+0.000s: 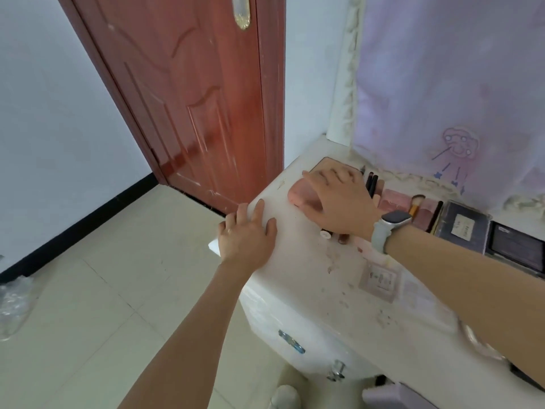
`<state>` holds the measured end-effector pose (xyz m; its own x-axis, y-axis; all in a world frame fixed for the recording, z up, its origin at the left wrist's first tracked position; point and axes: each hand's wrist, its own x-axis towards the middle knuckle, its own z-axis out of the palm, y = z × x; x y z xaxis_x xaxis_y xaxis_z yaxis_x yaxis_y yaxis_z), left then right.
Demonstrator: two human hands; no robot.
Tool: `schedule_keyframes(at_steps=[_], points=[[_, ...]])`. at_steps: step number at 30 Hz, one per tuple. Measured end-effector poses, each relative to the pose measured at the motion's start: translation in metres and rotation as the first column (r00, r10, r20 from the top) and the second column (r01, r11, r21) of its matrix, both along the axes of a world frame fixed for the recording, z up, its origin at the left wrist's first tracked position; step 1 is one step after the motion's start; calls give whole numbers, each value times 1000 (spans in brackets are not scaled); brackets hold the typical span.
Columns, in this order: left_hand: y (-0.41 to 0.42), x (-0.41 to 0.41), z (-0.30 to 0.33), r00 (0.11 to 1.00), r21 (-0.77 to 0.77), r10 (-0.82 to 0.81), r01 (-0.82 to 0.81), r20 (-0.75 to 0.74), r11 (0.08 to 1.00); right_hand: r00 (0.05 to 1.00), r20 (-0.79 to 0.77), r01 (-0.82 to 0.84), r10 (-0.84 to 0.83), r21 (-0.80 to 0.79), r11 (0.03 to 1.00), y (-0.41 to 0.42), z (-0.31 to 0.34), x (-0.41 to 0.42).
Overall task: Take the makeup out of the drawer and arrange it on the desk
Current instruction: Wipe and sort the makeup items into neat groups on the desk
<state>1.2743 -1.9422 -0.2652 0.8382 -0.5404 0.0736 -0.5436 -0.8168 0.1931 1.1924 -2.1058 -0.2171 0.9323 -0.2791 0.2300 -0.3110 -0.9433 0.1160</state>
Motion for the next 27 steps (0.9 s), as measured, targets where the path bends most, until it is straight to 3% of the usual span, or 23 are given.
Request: schedule_keyframes(at_steps=[3,13,19,27], points=[[2,3,2,998,21,-27,28,-50,999,998,-61,-4,-1,-80,997,7,-6,2],[10,-1,1,996,-17,-59,58,-67,998,997,-71,33,-23,139,990,29,-3,-9],[10,-1,-5,999,-26,-34,33,-9,999,989,-139,-25,57,221,975,23,0,-9],[9,-1,-5,1000,-29,-23,23,12,999,984,-109,-102,142,306,946,20,-1,-13]])
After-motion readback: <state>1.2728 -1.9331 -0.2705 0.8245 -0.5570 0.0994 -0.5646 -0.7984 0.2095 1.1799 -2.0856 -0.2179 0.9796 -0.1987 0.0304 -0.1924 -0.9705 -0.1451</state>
